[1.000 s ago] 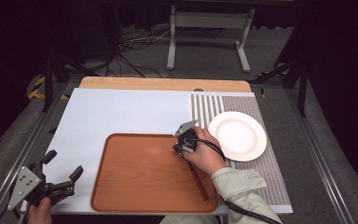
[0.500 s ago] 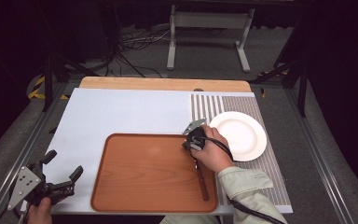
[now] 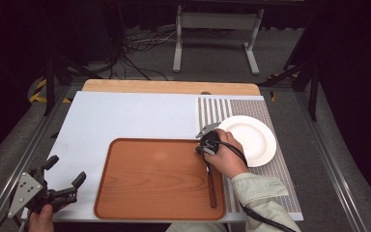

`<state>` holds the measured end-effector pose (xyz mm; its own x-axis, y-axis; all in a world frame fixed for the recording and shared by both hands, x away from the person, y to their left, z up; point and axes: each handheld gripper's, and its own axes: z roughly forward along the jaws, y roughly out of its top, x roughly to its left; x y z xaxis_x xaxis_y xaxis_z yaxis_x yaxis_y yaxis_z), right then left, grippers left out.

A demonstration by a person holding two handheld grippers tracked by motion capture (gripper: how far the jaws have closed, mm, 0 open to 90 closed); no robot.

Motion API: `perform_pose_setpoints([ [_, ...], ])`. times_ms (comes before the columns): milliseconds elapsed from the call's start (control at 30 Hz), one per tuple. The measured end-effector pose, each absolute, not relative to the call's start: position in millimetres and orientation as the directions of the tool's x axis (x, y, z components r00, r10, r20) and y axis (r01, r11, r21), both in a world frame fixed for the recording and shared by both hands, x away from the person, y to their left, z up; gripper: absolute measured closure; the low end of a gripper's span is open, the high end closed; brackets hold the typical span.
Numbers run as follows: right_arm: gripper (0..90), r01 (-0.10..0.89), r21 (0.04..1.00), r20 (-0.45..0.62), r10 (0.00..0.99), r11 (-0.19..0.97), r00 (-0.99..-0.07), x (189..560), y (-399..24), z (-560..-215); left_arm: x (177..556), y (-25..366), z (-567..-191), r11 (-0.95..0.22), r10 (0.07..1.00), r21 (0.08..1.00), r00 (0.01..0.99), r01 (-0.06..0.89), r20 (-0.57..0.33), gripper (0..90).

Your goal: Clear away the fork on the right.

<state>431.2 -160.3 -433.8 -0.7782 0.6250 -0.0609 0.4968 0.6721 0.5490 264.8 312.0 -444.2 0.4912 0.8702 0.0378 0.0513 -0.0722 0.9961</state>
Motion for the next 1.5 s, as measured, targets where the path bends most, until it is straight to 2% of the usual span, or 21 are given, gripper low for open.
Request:
perform_pose_setpoints([
  [433, 89.7, 0.479, 0.57, -0.072, 0.622, 0.667, -0.78, 428, -166, -427, 265, 311, -444, -0.073, 0.87, 0.996, 0.492, 0.05, 0.039, 0.6],
  [600, 85.4, 0.452, 0.59, -0.079, 0.604, 0.669, -0.793, 424, -162, -416, 265, 311, -444, -0.073, 0.87, 0.996, 0.491, 0.048, 0.04, 0.6],
  [633, 81.8, 0.444, 0.597, -0.075, 0.597, 0.668, -0.798, 422, -161, -411, 264, 311, -444, -0.072, 0.87, 0.996, 0.491, 0.048, 0.039, 0.6],
  [667, 70.9, 0.417, 0.613, -0.078, 0.577, 0.671, -0.813, 418, -159, -402, 264, 311, -443, -0.072, 0.871, 0.996, 0.49, 0.048, 0.039, 0.6],
  [700, 65.6, 0.409, 0.615, -0.079, 0.569, 0.674, -0.819, 417, -158, -399, 264, 311, -443, -0.069, 0.872, 0.996, 0.488, 0.051, 0.036, 0.6],
  [733, 65.6, 0.409, 0.615, -0.079, 0.569, 0.674, -0.819, 417, -158, -399, 264, 311, -443, -0.069, 0.872, 0.996, 0.488, 0.051, 0.036, 0.6],
  [767, 56.4, 0.365, 0.643, -0.093, 0.541, 0.674, -0.836, 411, -158, -390, 263, 310, -444, -0.071, 0.87, 0.996, 0.491, 0.053, 0.036, 0.6],
  [800, 56.4, 0.365, 0.643, -0.093, 0.541, 0.674, -0.836, 411, -158, -390, 263, 310, -444, -0.071, 0.87, 0.996, 0.491, 0.053, 0.036, 0.6],
  [833, 47.1, 0.339, 0.665, -0.101, 0.53, 0.666, -0.842, 406, -159, -382, 263, 310, -444, -0.077, 0.869, 0.996, 0.494, 0.051, 0.041, 0.6],
  [867, 47.1, 0.339, 0.665, -0.101, 0.53, 0.666, -0.842, 406, -159, -382, 263, 310, -444, -0.076, 0.868, 0.996, 0.494, 0.052, 0.041, 0.6],
  [1033, 26.1, 0.294, 0.708, -0.115, 0.515, 0.642, -0.849, 396, -168, -370, 263, 310, -443, -0.068, 0.87, 0.997, 0.491, 0.047, 0.036, 0.6],
  [1167, 18.6, 0.268, 0.742, -0.119, 0.514, 0.614, -0.849, 389, -178, -361, 264, 309, -443, -0.065, 0.87, 0.997, 0.491, 0.05, 0.032, 0.6],
  [1500, 16.7, 0.209, 0.824, -0.118, 0.521, 0.527, -0.845, 370, -209, -348, 263, 311, -442, -0.069, 0.872, 0.996, 0.489, 0.049, 0.037, 0.6],
])
